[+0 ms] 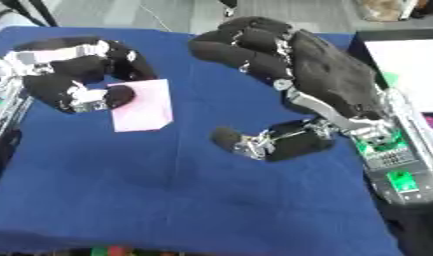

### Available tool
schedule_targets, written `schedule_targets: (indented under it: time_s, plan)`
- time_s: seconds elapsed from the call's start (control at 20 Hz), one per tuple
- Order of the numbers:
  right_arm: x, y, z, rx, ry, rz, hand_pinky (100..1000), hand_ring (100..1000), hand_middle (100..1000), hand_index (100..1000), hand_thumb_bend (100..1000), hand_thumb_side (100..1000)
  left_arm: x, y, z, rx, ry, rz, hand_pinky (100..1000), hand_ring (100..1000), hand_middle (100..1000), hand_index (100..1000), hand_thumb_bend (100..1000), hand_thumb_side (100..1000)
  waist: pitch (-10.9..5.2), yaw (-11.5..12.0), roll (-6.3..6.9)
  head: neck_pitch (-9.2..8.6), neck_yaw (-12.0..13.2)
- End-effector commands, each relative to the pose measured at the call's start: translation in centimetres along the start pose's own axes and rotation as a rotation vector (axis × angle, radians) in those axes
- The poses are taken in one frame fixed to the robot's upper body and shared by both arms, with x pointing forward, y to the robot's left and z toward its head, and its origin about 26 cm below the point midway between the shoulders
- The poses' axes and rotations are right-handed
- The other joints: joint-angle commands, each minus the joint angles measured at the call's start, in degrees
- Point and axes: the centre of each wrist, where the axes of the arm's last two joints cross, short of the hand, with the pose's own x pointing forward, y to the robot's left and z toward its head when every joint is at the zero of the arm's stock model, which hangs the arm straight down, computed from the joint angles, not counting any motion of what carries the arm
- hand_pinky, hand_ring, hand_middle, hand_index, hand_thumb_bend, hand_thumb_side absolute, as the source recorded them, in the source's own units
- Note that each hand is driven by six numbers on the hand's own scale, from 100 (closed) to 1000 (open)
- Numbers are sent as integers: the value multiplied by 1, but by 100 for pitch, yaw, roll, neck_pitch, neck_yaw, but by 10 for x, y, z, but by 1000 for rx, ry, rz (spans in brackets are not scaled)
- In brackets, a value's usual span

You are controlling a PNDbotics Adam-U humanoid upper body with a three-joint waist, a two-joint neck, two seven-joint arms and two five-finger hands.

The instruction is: Pick up the objects with one hand, pass them to the other hand, and then place them into the box on the other side of the table.

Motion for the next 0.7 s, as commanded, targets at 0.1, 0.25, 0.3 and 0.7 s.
schedule_targets:
  time_s: [0.1, 0.25, 0.3, 0.7]
  plan:
    - [2, -8, -9, -9, -49, 11, 856, 813, 851, 985, 325, 279, 16, 5, -3, -27, -50, -32, 693, 460, 424, 698, 100, 508, -114, 1, -9, 25, -8]
    - [2, -8, -10, -9, -60, 9, 855, 812, 849, 985, 326, 279, 20, 5, -6, -32, -72, -28, 693, 460, 423, 697, 100, 503, -112, -1, -10, 31, -10]
    - [2, -8, -11, -9, -63, 9, 855, 812, 849, 985, 329, 276, 21, 5, -7, -32, -78, -25, 693, 459, 423, 697, 100, 500, -112, -1, -10, 34, -13]
    - [3, -8, -15, -15, -88, 16, 852, 809, 844, 984, 331, 264, 25, 4, -14, -17, -105, 11, 690, 455, 418, 692, 100, 518, -116, -15, -2, 46, -38]
